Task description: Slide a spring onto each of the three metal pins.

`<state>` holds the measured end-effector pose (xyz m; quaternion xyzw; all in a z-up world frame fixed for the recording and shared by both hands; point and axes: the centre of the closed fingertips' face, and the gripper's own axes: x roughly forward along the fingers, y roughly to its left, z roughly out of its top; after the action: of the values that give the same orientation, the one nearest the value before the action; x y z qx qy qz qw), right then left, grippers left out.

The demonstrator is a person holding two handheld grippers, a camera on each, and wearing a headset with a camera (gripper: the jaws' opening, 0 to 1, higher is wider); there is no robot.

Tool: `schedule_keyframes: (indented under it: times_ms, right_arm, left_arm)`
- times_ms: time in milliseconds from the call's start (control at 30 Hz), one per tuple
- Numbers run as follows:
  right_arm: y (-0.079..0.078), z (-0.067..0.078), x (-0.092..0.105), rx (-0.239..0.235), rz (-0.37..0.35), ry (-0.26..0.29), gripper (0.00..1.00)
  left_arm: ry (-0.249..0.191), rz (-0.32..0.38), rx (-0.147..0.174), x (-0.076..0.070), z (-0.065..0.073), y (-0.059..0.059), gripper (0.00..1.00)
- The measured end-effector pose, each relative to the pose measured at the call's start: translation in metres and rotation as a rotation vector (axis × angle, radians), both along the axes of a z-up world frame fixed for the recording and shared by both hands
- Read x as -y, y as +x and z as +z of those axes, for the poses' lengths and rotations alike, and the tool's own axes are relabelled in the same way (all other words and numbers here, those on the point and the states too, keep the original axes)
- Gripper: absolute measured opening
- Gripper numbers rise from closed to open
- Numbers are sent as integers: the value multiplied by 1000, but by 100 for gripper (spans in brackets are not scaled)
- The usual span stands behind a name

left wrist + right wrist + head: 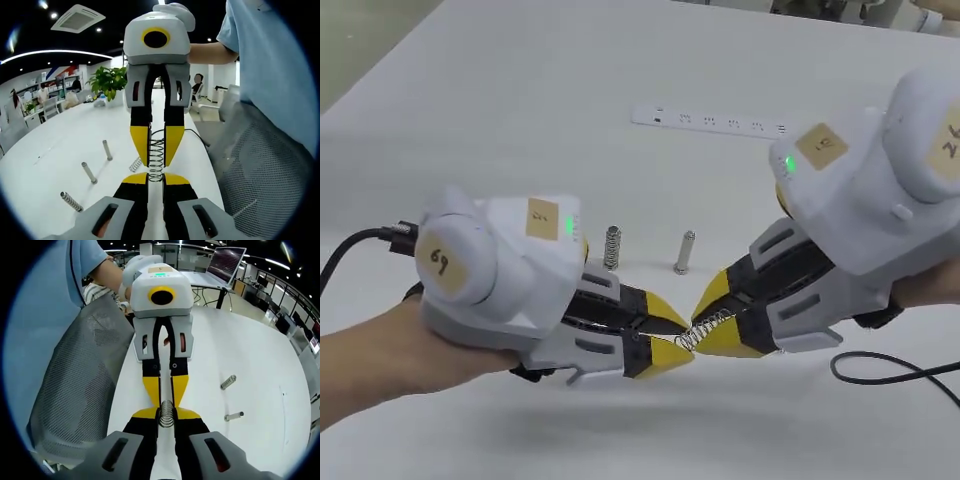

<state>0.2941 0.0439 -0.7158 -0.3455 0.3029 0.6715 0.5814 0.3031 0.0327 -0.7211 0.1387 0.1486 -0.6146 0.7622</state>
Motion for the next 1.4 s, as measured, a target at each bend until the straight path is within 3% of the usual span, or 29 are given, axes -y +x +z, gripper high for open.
schedule_keyframes:
  times_ms: [567,1100,1400]
  right_arm:
    - [-1,-1,1,-18,-11,-12,7]
    - [-5,-1,3,-20,-2,-23,7]
    - [-6,0,4,-22,0,-27,7]
  left_arm:
    - [-6,2,-25,1,-1,-3,3]
    - [-12,-17,-20,5,-1,-6,3]
    - [-15,-18,-34,4,-2,-8,13]
